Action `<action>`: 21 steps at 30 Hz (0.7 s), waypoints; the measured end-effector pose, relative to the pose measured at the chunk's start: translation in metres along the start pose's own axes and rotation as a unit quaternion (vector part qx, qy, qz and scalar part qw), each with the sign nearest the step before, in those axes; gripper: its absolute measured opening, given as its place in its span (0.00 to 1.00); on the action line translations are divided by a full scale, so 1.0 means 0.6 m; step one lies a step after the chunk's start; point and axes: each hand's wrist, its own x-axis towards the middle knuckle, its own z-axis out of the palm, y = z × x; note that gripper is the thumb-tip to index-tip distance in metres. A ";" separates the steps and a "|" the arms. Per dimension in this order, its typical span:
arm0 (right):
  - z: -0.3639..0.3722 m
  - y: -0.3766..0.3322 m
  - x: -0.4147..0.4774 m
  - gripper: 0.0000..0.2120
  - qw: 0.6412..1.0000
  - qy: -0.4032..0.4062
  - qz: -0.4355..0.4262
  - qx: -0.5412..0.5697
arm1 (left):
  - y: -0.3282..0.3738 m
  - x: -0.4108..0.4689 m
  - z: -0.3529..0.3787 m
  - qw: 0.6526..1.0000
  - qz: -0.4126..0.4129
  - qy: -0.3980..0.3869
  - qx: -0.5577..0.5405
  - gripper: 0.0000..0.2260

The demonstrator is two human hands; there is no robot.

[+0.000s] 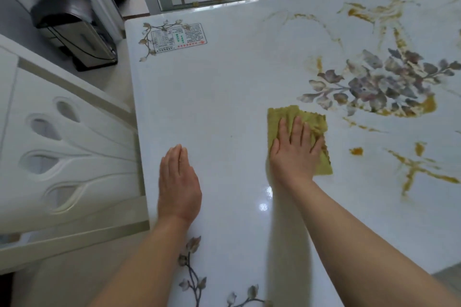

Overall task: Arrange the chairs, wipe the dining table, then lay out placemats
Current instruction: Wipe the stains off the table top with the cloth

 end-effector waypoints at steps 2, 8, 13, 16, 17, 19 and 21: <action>0.003 -0.046 -0.018 0.26 0.996 -0.010 -0.089 -0.005 | 0.003 -0.023 0.001 1.000 -0.007 0.010 0.000 0.22; 0.030 -0.132 -0.080 0.27 0.967 -0.015 -0.255 -0.003 | 0.007 -0.070 -0.001 0.999 -0.025 0.042 0.006 0.22; 0.047 -0.054 -0.095 0.26 0.955 0.023 -0.294 0.010 | 0.011 -0.095 0.002 0.997 -0.055 0.050 0.015 0.21; 0.046 0.019 -0.090 0.28 0.971 0.040 -0.236 0.005 | 0.016 -0.108 -0.001 0.996 -0.080 0.033 0.004 0.22; 0.044 0.045 -0.088 0.29 0.976 0.045 -0.213 0.002 | 0.018 -0.114 -0.003 0.996 -0.082 0.029 0.002 0.22; 0.037 0.097 -0.084 0.30 0.985 0.047 -0.168 -0.005 | 0.022 -0.125 -0.007 0.997 -0.080 0.018 0.001 0.22; 0.034 0.139 -0.086 0.30 0.992 0.033 -0.119 -0.011 | 0.024 -0.138 -0.009 0.997 -0.079 0.008 0.001 0.22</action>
